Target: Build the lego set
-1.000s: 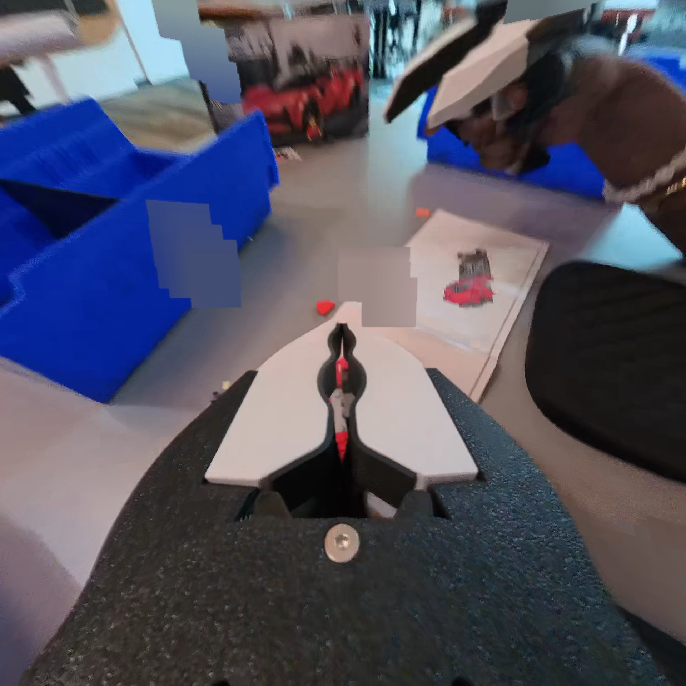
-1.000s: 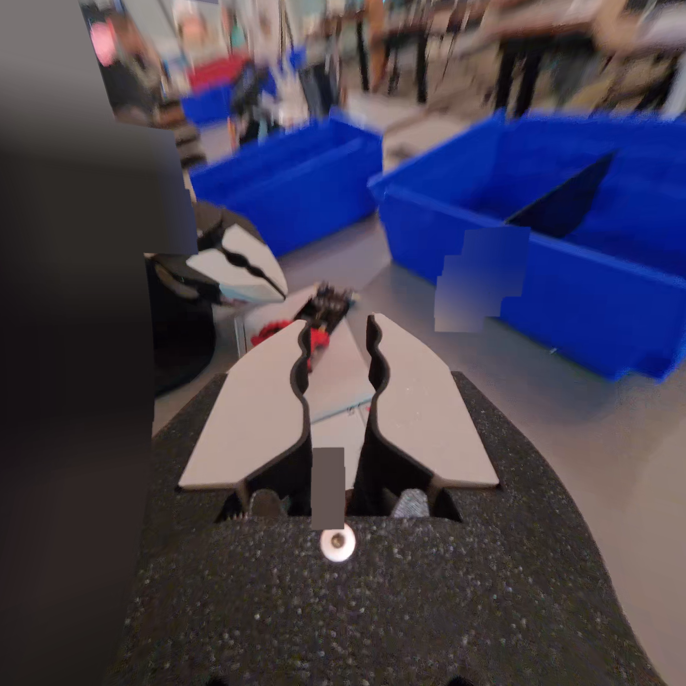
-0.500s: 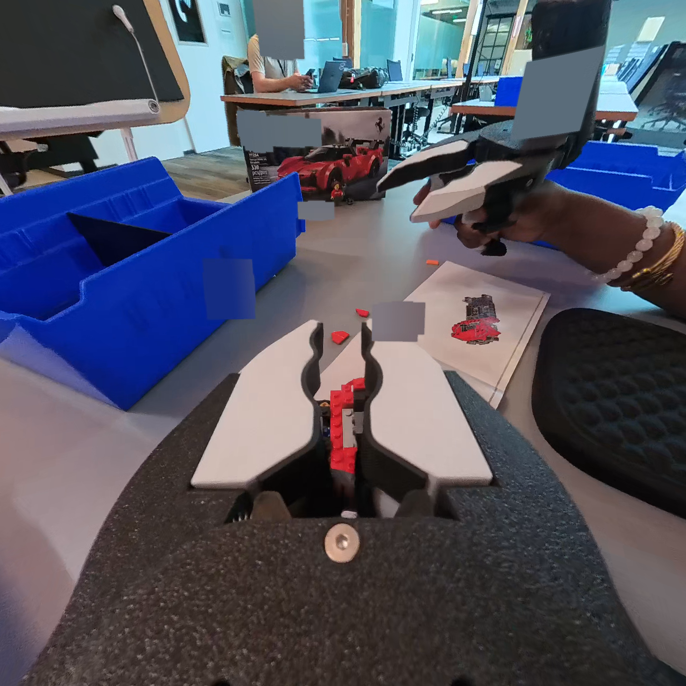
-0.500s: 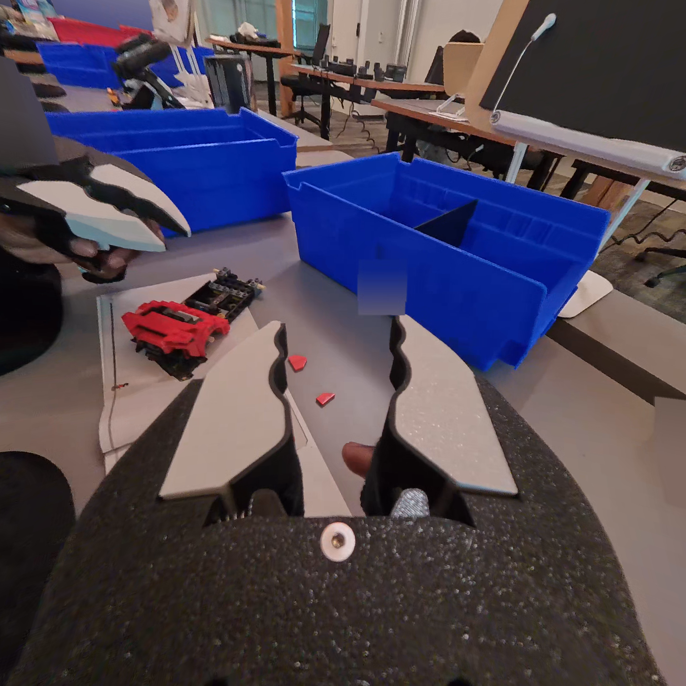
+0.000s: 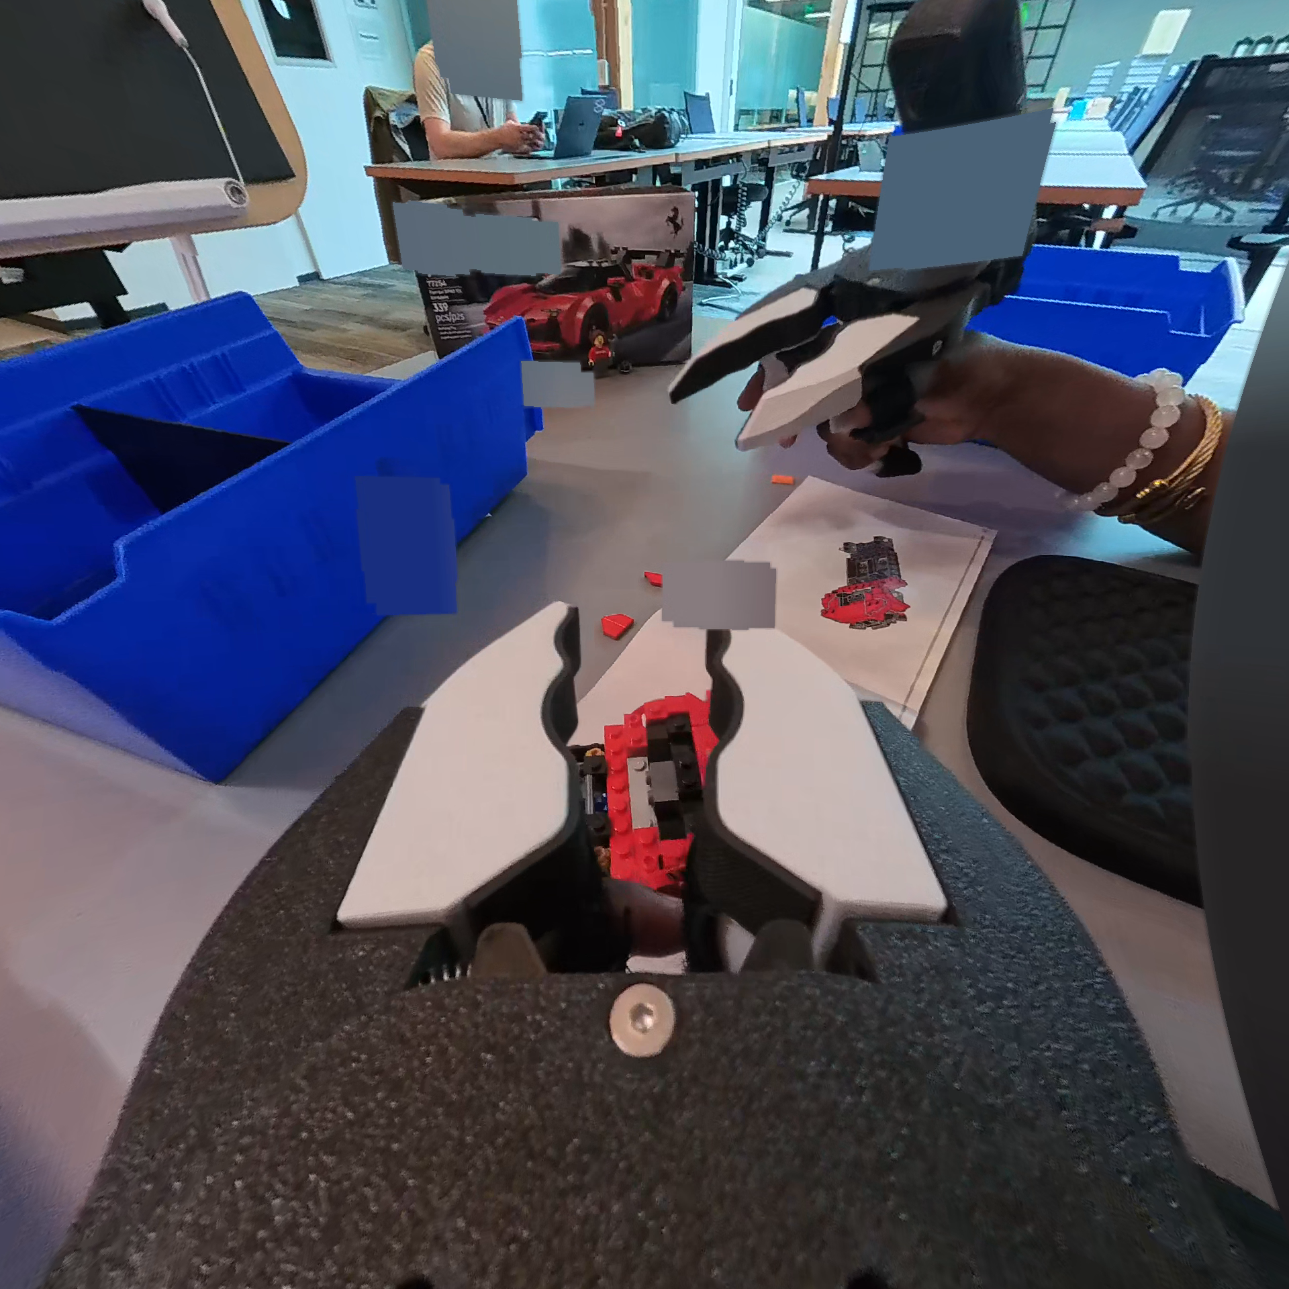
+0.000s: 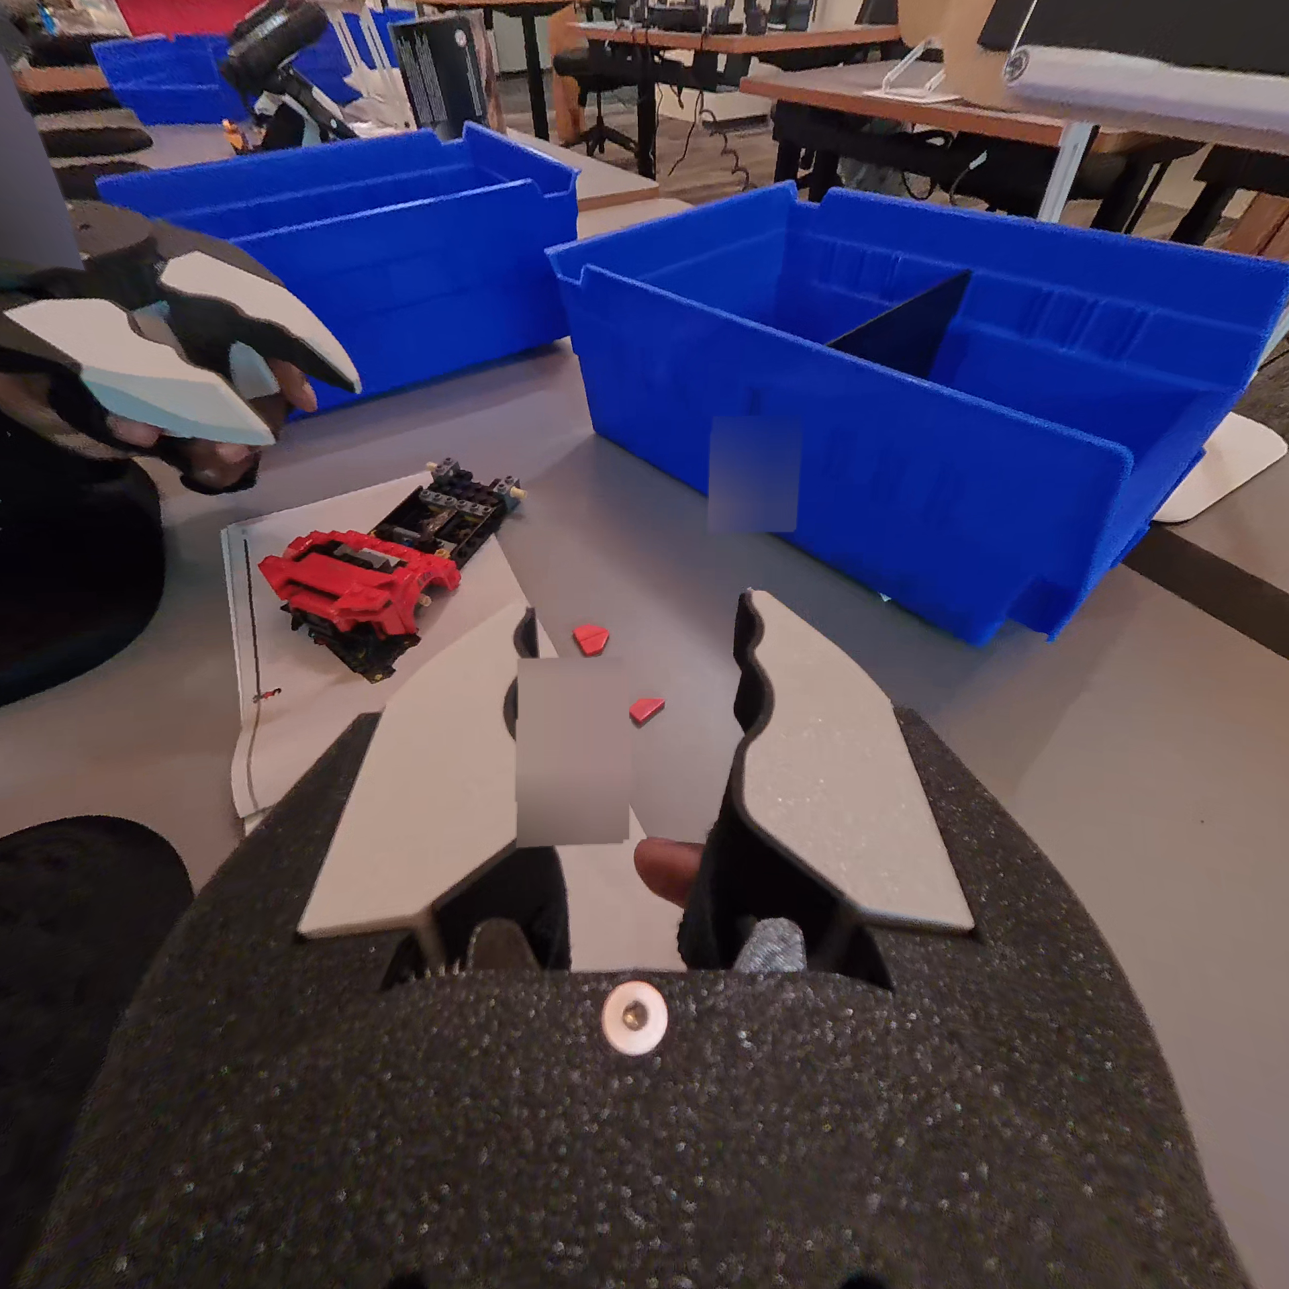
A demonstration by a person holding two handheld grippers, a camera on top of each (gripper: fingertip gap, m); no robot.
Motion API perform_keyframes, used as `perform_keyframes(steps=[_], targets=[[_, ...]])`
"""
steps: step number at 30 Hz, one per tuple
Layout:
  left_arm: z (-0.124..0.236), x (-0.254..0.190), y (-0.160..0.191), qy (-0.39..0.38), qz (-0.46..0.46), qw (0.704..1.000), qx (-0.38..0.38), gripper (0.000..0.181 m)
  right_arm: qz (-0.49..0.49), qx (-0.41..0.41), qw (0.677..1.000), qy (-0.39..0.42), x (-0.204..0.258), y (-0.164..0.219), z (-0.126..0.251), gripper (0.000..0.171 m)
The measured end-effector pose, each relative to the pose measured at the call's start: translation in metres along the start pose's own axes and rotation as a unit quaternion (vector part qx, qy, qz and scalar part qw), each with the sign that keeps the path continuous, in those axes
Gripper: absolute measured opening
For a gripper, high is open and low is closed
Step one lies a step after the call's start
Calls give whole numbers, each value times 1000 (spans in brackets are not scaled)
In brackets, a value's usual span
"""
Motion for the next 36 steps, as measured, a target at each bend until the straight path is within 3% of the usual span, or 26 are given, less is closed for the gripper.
perform_keyframes(steps=[18, 24, 36], targets=[[-3, -1, 9, 11, -4, 999, 39, 33, 13, 23, 1000, -4, 3, 5, -2, 52], [-4, -1, 17, 17, -9, 997, 73, 21, 19, 34, 999, -7, 5, 8, -3, 50], [-5, 1, 22, 21, 13, 996, 90, 17, 33, 70, 997, -25, 10, 18, -9, 49]])
Point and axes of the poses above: each gripper's, where its closed fingertips meet, z back along the fingers, y out of its underside, x = y × z across the jaws, the point moved 5 cm from there along z, back along the fingers, and after that the axes turned 9 degrees about y, right-handed, at the moved point
